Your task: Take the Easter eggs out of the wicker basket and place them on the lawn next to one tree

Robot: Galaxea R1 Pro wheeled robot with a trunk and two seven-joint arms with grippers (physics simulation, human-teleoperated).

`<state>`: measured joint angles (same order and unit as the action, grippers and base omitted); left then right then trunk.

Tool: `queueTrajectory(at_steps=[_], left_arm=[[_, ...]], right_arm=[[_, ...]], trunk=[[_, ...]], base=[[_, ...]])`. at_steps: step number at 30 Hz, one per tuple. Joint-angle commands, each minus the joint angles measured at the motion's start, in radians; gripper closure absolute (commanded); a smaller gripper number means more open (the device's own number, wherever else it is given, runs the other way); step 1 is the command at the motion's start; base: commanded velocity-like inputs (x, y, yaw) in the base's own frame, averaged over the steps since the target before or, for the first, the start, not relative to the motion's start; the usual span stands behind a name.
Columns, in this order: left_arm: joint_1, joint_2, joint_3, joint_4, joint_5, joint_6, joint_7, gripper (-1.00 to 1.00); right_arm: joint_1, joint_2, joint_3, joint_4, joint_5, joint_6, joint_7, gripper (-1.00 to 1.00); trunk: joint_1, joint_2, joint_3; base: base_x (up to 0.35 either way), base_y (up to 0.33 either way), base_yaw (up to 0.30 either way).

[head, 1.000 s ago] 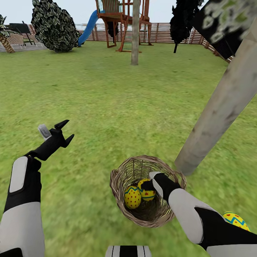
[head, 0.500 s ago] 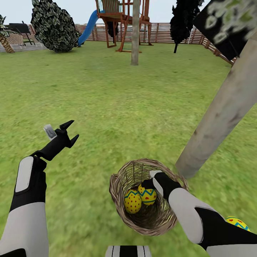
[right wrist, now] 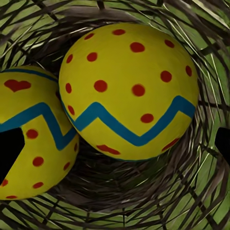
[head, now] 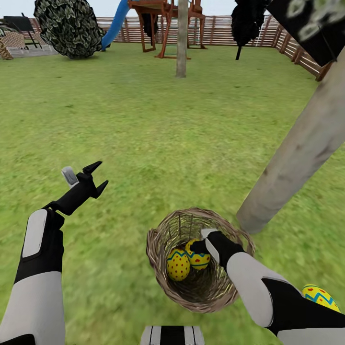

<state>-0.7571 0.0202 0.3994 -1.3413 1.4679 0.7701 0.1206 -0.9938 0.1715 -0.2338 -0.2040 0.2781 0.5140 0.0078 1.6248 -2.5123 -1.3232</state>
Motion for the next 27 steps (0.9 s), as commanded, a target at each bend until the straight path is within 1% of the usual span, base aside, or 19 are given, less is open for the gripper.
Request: queueTrajectory(at_steps=[1, 5, 7, 8, 9, 12, 14, 16, 17, 20, 25, 26, 27], left_arm=[[-0.001, 0.000, 0.000, -0.001, 0.011, 0.005, 0.010, -1.00], [-0.001, -0.001, 0.000, -0.001, 0.012, 0.005, 0.010, -1.00], [-0.001, -0.008, -0.002, -0.002, 0.011, 0.005, 0.010, -1.00], [0.005, -0.002, -0.007, 0.004, 0.005, 0.010, 0.006, -1.00], [0.011, 0.004, -0.013, 0.010, -0.002, 0.016, 0.011, -1.00], [0.027, 0.020, -0.016, 0.027, -0.020, 0.033, 0.010, -1.00], [0.038, 0.031, -0.028, 0.039, -0.031, 0.038, 0.007, -1.00], [0.049, 0.042, -0.035, 0.050, -0.032, 0.038, 0.006, -1.00], [0.055, 0.048, -0.036, 0.056, -0.032, 0.038, 0.006, -1.00], [0.071, 0.050, -0.037, 0.075, -0.033, 0.038, 0.006, -1.00], [0.098, 0.050, -0.036, 0.094, -0.033, 0.038, 0.006, -1.00], [0.197, 0.050, -0.036, 0.094, -0.033, 0.038, 0.005, -1.00], [0.197, 0.050, -0.036, 0.094, -0.033, 0.038, 0.005, -1.00]], right_arm=[[0.000, 0.001, -0.008, -0.004, 0.007, 0.005, -0.002, -1.00], [0.000, 0.002, -0.009, -0.008, 0.005, 0.004, -0.028, -1.00], [0.000, 0.002, -0.010, -0.013, 0.003, 0.002, -0.041, -1.00], [-0.006, 0.002, -0.004, -0.018, -0.003, 0.008, -0.046, -1.00], [-0.011, 0.002, -0.006, -0.020, -0.028, 0.012, -0.047, -1.00], [-0.026, 0.003, -0.016, -0.013, -0.059, 0.003, -0.041, -1.00], [-0.035, 0.003, -0.023, -0.004, -0.075, 0.002, -0.042, -1.00], [-0.045, 0.003, -0.031, 0.005, -0.093, 0.005, -0.045, -1.00], [-0.050, 0.003, -0.036, 0.009, -0.103, 0.007, -0.047, -1.00], [-0.052, 0.003, -0.027, 0.000, -0.177, 0.009, -0.050, -1.00], [-0.052, 0.003, 0.001, -0.024, -0.271, 0.008, -0.052, -1.00], [-0.052, 0.003, 0.317, -0.040, 0.028, 0.009, -0.052, -1.00], [-0.052, 0.003, 0.321, -0.040, 0.029, 0.009, -0.052, -1.00]], trunk=[[0.000, -0.001, -0.005], [0.002, -0.002, -0.020], [0.003, -0.002, -0.028], [0.003, -0.002, -0.028], [0.003, -0.002, -0.028], [0.003, -0.002, -0.028], [0.003, -0.002, -0.028], [0.003, -0.002, -0.028], [0.003, -0.002, -0.032], [0.005, -0.003, -0.043], [0.007, -0.004, -0.063], [0.007, -0.004, -0.066], [0.008, -0.005, -0.070]], base=[[0.000, 0.000, 0.000], [0.000, 0.000, 0.000], [0.000, 0.000, 0.000], [0.000, 0.000, 0.000], [0.000, 0.000, 0.000], [0.000, 0.000, 0.000], [0.000, 0.000, 0.000], [0.000, 0.000, 0.000], [0.000, 0.000, 0.000], [0.000, 0.000, 0.000], [0.000, 0.000, 0.000], [0.000, 0.000, 0.000], [0.000, 0.000, 0.000]])
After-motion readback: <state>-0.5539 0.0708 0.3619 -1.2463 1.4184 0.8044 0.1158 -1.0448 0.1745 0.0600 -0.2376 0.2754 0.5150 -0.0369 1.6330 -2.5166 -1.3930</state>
